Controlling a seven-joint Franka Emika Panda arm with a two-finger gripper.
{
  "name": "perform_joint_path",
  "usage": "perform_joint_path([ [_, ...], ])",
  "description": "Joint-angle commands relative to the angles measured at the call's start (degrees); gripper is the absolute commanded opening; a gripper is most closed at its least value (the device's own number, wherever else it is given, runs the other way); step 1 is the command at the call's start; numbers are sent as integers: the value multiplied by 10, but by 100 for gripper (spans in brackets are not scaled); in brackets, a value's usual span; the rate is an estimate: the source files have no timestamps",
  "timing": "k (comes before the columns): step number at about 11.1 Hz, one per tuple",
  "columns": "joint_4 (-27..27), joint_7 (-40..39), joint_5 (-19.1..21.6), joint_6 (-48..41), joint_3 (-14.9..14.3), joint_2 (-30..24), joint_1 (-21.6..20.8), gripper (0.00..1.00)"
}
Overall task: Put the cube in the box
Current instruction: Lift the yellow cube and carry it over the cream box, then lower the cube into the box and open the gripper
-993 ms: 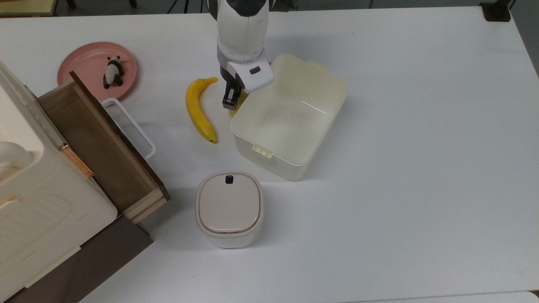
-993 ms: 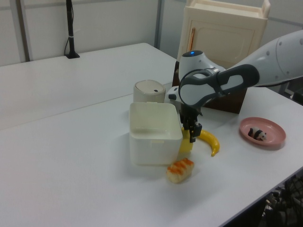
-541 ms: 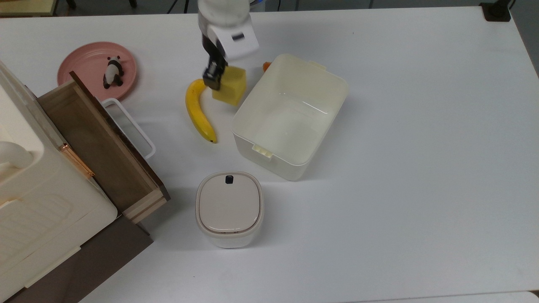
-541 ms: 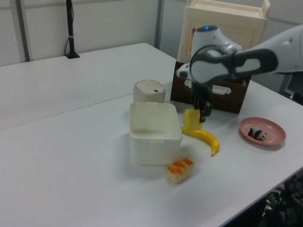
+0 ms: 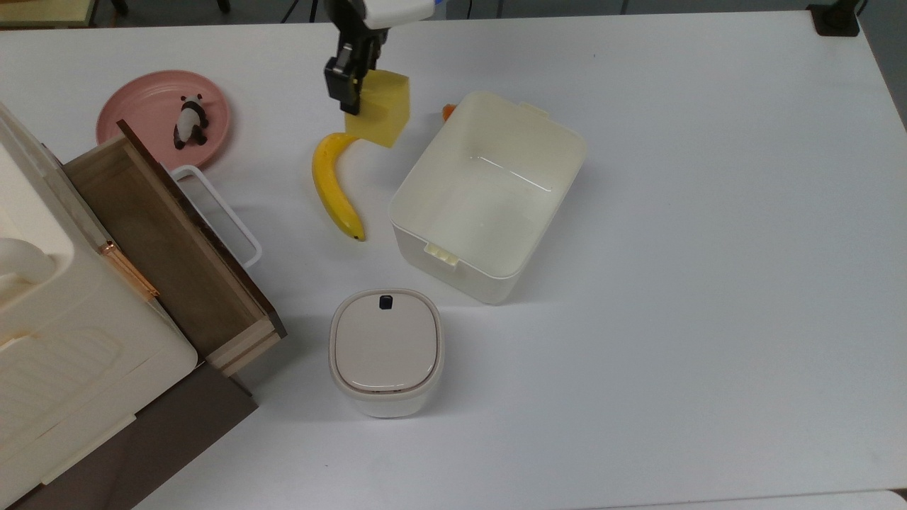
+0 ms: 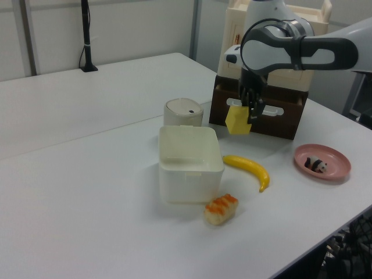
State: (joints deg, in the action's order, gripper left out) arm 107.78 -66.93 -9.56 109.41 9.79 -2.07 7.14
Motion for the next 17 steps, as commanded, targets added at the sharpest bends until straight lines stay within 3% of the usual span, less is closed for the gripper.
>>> perform_joint_path([
  [1, -15, 49, 6, 36, 29, 24, -25, 38],
  [4, -15, 115, 0, 93, 30, 54, -67, 40],
  [6, -15, 142, 1, 100, 30, 58, -78, 55],
  [7, -15, 145, 4, 100, 30, 58, -78, 84],
  [8, -16, 150, 6, 100, 30, 58, -78, 93],
  [9, -16, 152, 6, 100, 30, 57, -78, 97],
  [16, -17, 153, 5, 95, 30, 44, -74, 96],
  [17, -16, 158, 7, 88, 30, 32, -69, 100],
])
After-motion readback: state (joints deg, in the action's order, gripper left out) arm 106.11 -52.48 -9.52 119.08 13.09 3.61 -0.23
